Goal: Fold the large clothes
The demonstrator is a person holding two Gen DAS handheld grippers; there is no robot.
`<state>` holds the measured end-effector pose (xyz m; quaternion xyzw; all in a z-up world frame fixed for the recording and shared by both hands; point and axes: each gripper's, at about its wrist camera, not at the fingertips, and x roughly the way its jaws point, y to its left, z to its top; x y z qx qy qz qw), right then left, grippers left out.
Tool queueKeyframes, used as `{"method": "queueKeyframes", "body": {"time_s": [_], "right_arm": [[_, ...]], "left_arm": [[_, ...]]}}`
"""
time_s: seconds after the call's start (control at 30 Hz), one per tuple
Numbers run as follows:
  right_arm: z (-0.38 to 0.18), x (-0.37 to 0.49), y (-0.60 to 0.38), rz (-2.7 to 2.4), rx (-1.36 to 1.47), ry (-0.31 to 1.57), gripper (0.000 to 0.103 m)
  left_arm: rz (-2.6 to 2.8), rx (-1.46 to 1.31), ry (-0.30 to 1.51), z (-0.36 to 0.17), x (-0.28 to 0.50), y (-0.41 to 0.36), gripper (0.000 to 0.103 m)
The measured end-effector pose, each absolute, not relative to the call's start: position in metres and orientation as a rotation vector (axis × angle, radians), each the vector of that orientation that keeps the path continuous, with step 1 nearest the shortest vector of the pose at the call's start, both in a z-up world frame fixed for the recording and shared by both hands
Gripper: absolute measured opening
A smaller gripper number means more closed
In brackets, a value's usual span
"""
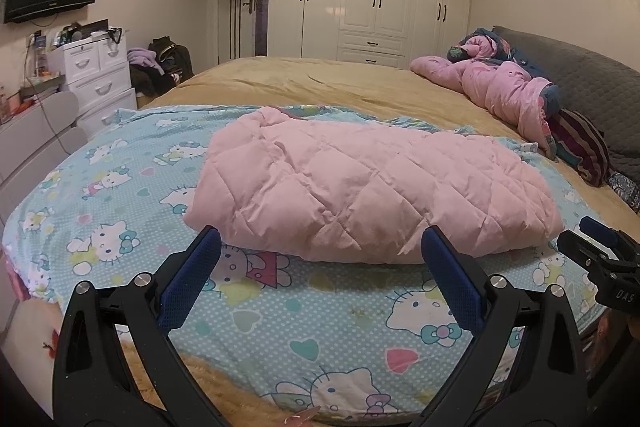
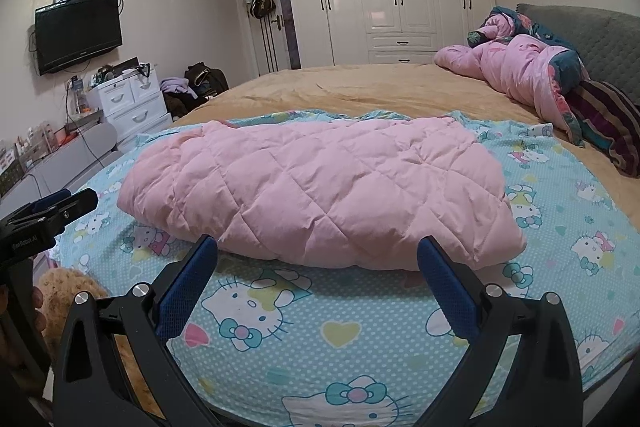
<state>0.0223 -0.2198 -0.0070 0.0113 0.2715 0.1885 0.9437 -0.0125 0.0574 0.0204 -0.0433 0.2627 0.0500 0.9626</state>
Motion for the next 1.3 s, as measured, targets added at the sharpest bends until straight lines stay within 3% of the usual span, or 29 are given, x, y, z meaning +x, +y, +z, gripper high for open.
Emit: {"method": "queueKeyframes", "body": {"time_s": [1.3], "right_arm": [[-0.0087,0.0203,-0.2198,0.39,0.007,0.563,0.099]], "left_arm": [[0.112,-0.083,0.534,0.0232,-0.015,0.0614,0.094]]}}
